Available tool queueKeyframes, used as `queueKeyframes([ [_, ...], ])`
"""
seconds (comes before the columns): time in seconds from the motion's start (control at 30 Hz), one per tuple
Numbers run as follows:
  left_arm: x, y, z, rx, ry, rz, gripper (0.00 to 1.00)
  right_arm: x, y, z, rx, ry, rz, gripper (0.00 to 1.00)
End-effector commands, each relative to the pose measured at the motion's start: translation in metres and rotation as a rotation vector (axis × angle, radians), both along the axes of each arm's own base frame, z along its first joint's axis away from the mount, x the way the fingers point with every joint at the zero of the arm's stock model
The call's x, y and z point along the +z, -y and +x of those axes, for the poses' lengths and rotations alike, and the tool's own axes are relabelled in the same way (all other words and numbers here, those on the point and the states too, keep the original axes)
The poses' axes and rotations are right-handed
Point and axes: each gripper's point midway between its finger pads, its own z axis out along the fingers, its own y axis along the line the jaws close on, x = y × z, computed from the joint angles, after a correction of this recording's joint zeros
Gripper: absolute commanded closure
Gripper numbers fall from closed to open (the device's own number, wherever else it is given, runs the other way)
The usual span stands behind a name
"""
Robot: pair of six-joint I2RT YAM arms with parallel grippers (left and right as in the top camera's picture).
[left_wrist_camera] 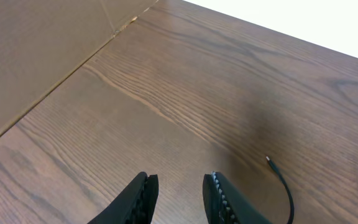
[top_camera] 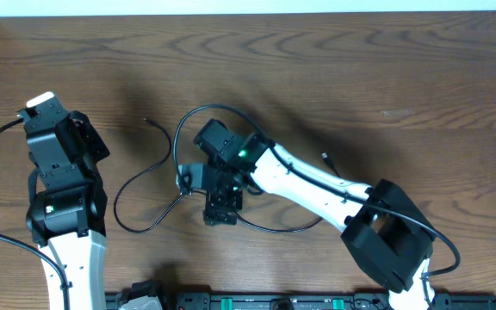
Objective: Untangle cables
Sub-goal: 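Drag the black cable right and off the table with the right gripper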
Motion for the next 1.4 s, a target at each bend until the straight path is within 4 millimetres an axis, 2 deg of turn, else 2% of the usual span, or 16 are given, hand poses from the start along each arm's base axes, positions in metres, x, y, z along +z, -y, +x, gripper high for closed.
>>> queueKeyframes([
  [0.0, 0.0, 0.001, -0.001, 0.002, 0.009, -0.015, 0.7, -0.014, 0.001, -0.012, 0.038, -0.022, -0.021, 0.01],
  [0.33, -0.002, 0.006, 0.001, -0.025, 0.011, -0.034, 0.7, -0.047, 0.002, -0.014, 0.039, -0.059, -0.069, 0.04],
  [0.47, -0.002, 0.009, 0.002, -0.044, 0.014, -0.047, 0.7, -0.051, 0.002, -0.015, 0.036, -0.064, -0.074, 0.11],
  [0.57, -0.002, 0.009, 0.002, -0.044, 0.014, -0.047, 0.7, -0.05, -0.001, -0.013, 0.026, -0.061, -0.066, 0.29],
  [0.6, -0.002, 0.009, 0.002, -0.044, 0.014, -0.047, 0.7, -0.05, -0.002, -0.012, 0.01, -0.063, -0.062, 0.49],
  [0.67, -0.002, 0.009, 0.002, -0.044, 0.014, -0.047, 0.7, -0.049, -0.005, -0.009, -0.03, -0.071, -0.056, 0.97],
  [0.77, -0.002, 0.009, 0.002, -0.044, 0.014, -0.047, 0.7, -0.048, -0.003, 0.006, -0.163, -0.069, -0.093, 0.99],
  [0.87, -0.002, 0.009, 0.002, -0.044, 0.014, -0.047, 0.7, -0.04, 0.008, 0.033, -0.3, -0.004, -0.15, 0.99],
  [0.93, -0.002, 0.009, 0.002, -0.044, 0.014, -0.047, 0.7, -0.02, 0.022, 0.06, -0.376, 0.089, -0.181, 0.99],
  [1.0, -0.002, 0.009, 0.002, -0.044, 0.014, -0.047, 0.7, 0.013, 0.043, 0.099, -0.498, 0.238, -0.211, 0.99],
  [1.07, -0.002, 0.009, 0.002, -0.044, 0.014, -0.047, 0.7, 0.071, 0.08, 0.155, -0.705, 0.46, -0.228, 0.99],
  [1.1, -0.002, 0.009, 0.002, -0.044, 0.014, -0.047, 0.7, 0.1, 0.098, 0.175, -0.782, 0.552, -0.225, 0.99],
  [1.17, -0.002, 0.009, 0.002, -0.044, 0.014, -0.047, 0.7, 0.176, 0.153, 0.219, -0.999, 0.753, -0.202, 0.99],
  [1.23, -0.002, 0.009, 0.002, -0.044, 0.014, -0.047, 0.7, 0.244, 0.216, 0.245, -1.211, 0.898, -0.177, 0.99],
  [1.3, -0.002, 0.009, 0.002, -0.044, 0.014, -0.047, 0.7, 0.304, 0.291, 0.256, -1.421, 0.999, -0.15, 0.99],
  [1.37, -0.002, 0.009, 0.002, -0.044, 0.014, -0.047, 0.7, 0.345, 0.36, 0.255, -1.585, 1.055, -0.135, 0.99],
])
